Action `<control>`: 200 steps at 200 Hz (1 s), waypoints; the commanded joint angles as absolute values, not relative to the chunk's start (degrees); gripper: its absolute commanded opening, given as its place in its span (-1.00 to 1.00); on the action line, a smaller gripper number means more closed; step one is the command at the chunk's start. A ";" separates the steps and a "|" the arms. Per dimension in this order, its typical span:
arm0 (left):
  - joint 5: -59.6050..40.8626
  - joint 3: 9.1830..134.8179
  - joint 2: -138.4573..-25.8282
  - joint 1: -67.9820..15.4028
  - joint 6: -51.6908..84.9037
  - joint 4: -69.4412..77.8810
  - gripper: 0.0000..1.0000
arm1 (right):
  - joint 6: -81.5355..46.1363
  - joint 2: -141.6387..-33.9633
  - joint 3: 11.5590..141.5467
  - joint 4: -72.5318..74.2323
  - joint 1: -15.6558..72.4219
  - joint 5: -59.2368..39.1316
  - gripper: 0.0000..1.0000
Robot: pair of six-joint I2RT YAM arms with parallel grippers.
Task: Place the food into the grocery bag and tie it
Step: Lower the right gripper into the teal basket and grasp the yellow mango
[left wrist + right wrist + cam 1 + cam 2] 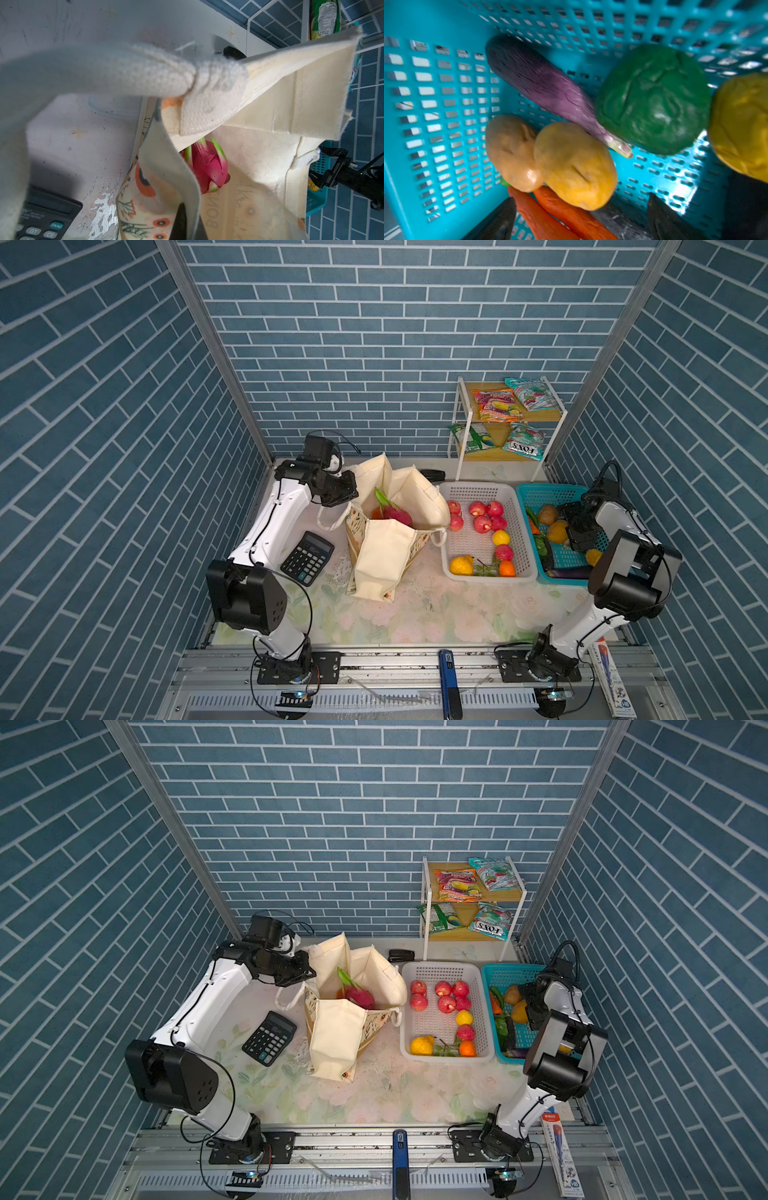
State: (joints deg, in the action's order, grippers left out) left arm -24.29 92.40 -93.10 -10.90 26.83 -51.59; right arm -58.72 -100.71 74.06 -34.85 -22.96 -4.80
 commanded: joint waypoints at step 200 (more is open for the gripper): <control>-23.13 95.75 -95.21 -11.50 26.36 -53.72 -1.00 | -61.34 -105.09 73.71 -35.71 -20.56 1.52 0.48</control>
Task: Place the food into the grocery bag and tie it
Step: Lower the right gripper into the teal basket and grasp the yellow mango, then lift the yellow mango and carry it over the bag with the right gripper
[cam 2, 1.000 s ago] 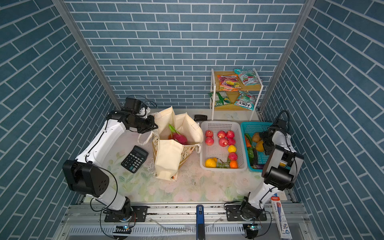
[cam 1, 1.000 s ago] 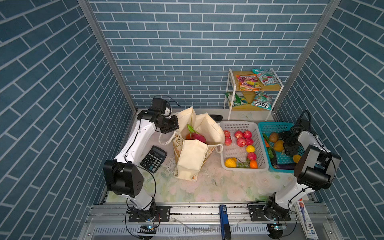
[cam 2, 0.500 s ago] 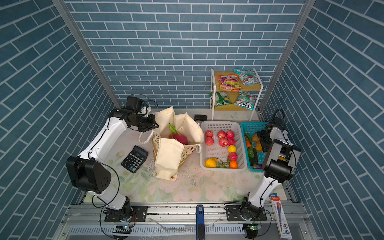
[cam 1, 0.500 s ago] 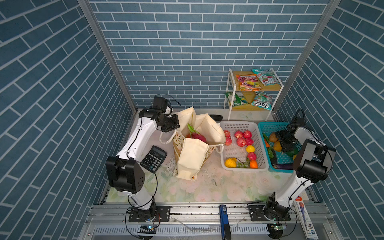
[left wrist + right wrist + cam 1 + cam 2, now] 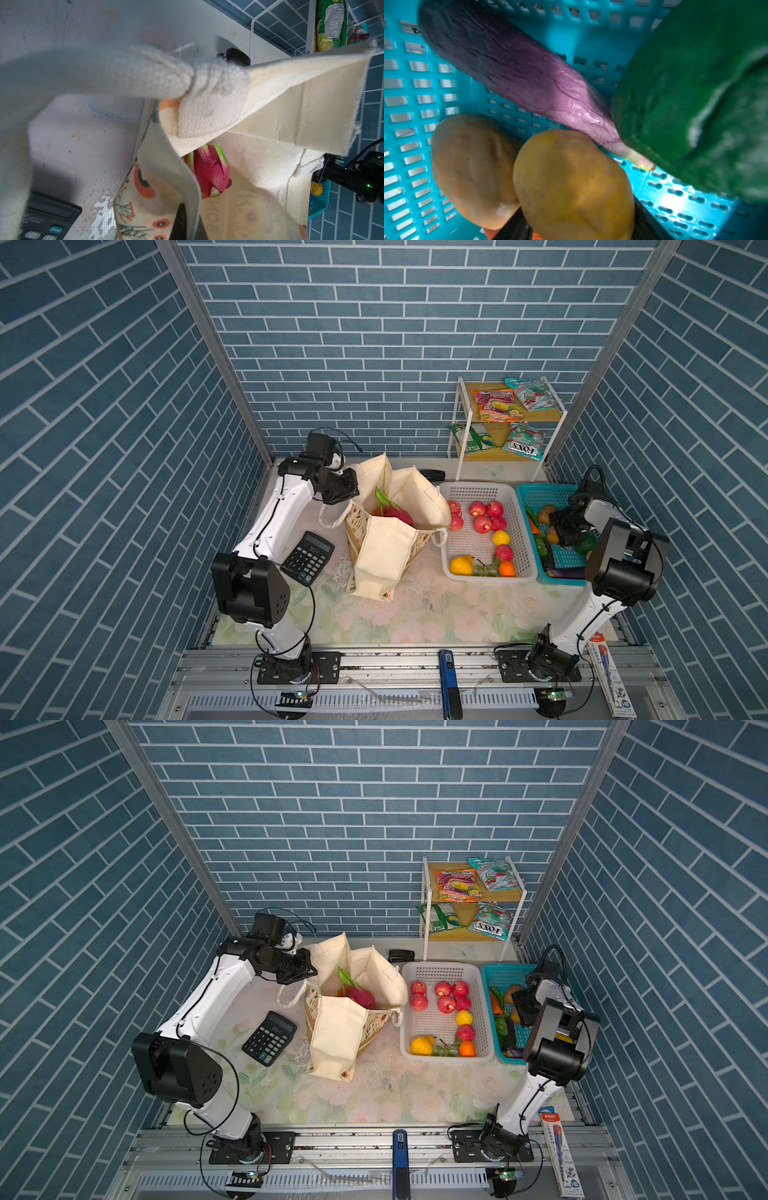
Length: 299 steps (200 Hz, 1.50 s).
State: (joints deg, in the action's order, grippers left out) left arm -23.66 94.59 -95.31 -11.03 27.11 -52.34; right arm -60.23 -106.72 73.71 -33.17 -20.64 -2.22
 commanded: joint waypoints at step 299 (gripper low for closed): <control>-23.52 101.16 -98.24 -11.50 24.76 -56.89 -1.00 | -37.34 -79.91 85.82 -45.10 1.96 -3.06 -0.35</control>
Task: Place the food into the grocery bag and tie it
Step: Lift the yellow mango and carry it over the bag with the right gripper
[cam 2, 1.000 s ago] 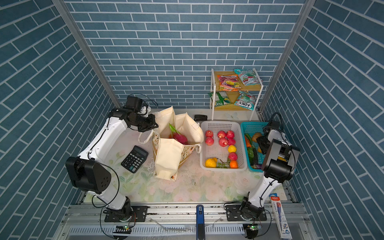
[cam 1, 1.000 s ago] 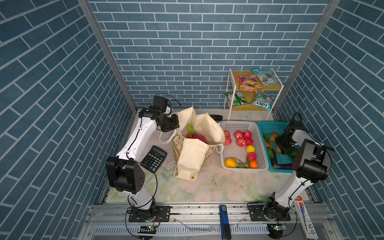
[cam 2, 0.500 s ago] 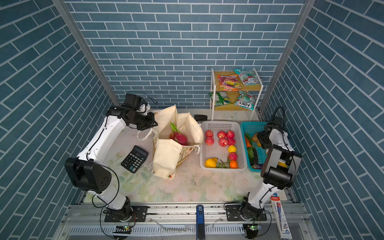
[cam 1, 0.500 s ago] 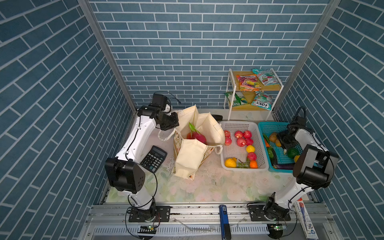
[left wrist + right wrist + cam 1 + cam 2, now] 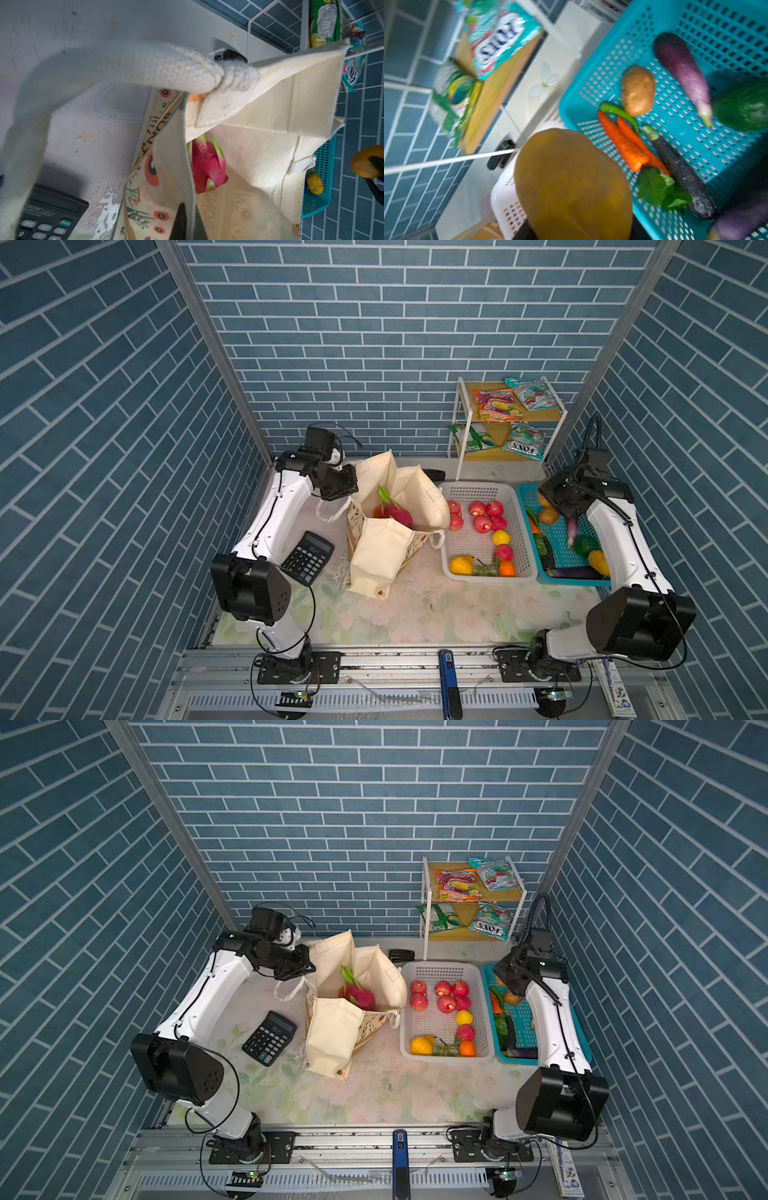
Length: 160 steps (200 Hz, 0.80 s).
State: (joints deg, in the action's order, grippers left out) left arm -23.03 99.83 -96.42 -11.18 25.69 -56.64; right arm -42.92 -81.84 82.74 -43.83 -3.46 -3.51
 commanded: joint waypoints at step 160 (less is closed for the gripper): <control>-24.85 100.18 -100.11 -11.60 26.89 -55.90 -1.00 | -11.43 -94.76 99.23 -38.68 37.67 -18.54 -0.44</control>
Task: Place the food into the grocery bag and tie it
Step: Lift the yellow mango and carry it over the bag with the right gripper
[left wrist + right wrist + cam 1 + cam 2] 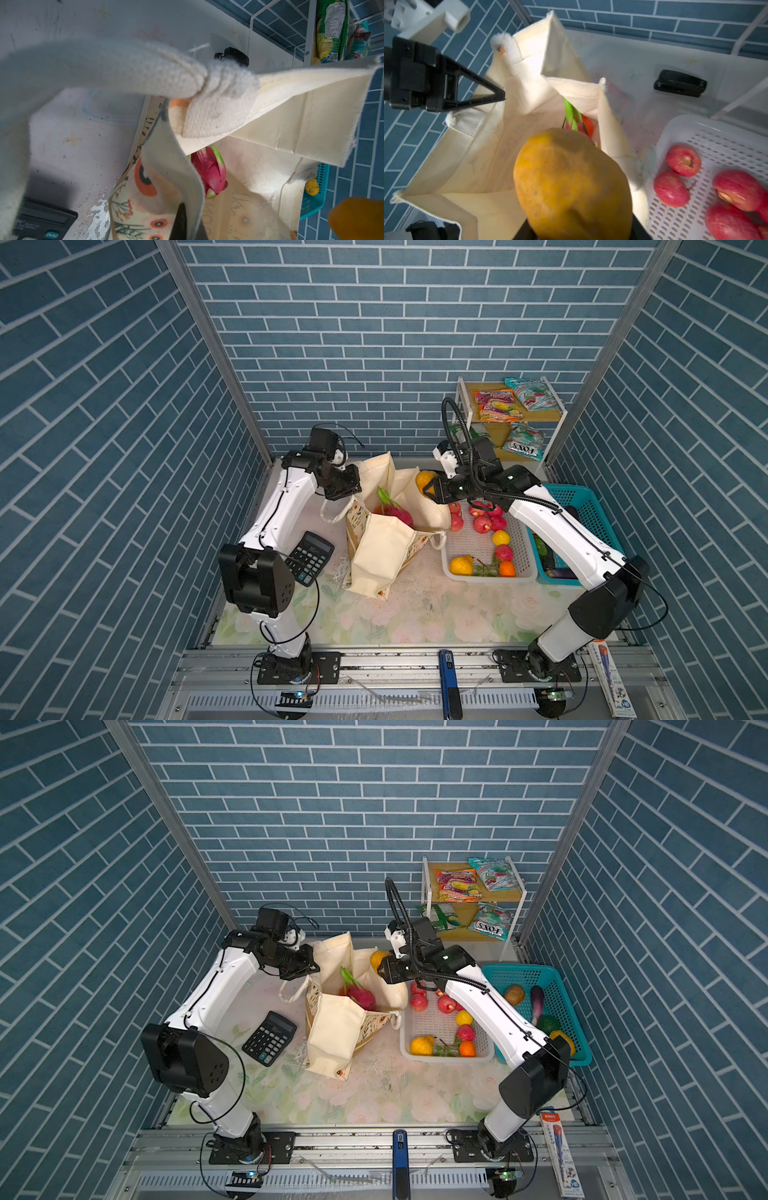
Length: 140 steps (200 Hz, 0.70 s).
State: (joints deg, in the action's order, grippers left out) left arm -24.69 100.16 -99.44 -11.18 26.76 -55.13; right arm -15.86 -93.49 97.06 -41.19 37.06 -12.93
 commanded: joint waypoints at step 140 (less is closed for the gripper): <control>-25.14 100.44 -100.28 -11.60 27.05 -55.89 -1.00 | -3.83 -117.76 117.05 -50.25 44.80 -24.77 -0.48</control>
